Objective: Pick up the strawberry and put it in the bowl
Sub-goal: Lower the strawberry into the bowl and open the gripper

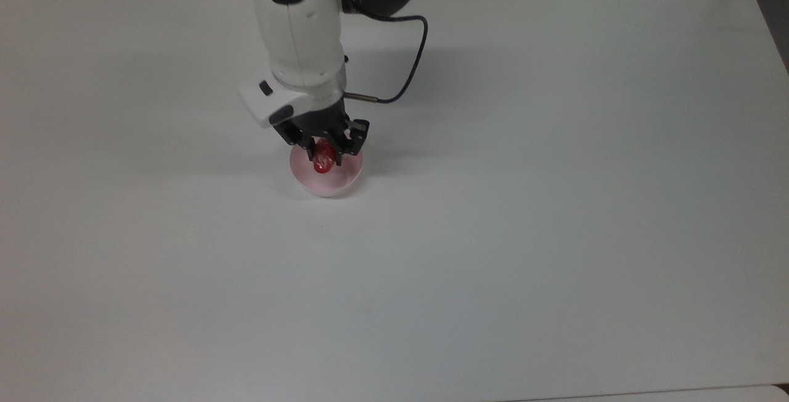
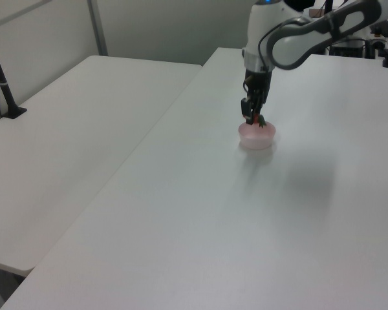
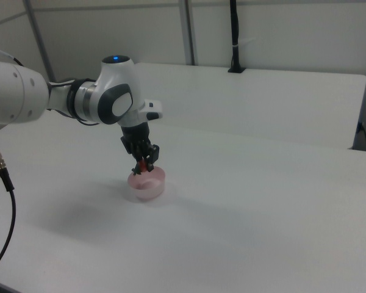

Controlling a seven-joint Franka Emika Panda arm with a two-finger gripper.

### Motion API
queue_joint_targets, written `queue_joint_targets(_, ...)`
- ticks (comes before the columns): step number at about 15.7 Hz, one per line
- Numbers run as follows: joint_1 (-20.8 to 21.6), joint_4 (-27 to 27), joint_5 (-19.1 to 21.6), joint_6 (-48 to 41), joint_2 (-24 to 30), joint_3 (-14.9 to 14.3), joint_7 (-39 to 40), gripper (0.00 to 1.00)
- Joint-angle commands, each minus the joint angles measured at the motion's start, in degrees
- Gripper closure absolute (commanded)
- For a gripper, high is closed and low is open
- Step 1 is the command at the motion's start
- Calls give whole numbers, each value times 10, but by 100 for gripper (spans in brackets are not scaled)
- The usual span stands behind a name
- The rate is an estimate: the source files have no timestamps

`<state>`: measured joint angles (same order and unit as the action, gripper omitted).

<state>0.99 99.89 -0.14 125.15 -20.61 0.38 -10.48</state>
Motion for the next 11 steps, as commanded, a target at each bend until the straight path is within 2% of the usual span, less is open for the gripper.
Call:
queue_joint_targets(1,8,-17,-14,-17,-19,-3,-16,7)
queue_joint_targets(2,7,-17,-14,-18,-18,-3,-22,0)
queue_joint_targets(6,6,-19,-14,-32,-3,-3,-24,0)
queue_joint_targets(11,1,-23,-11,-144,81,-3,-24,0)
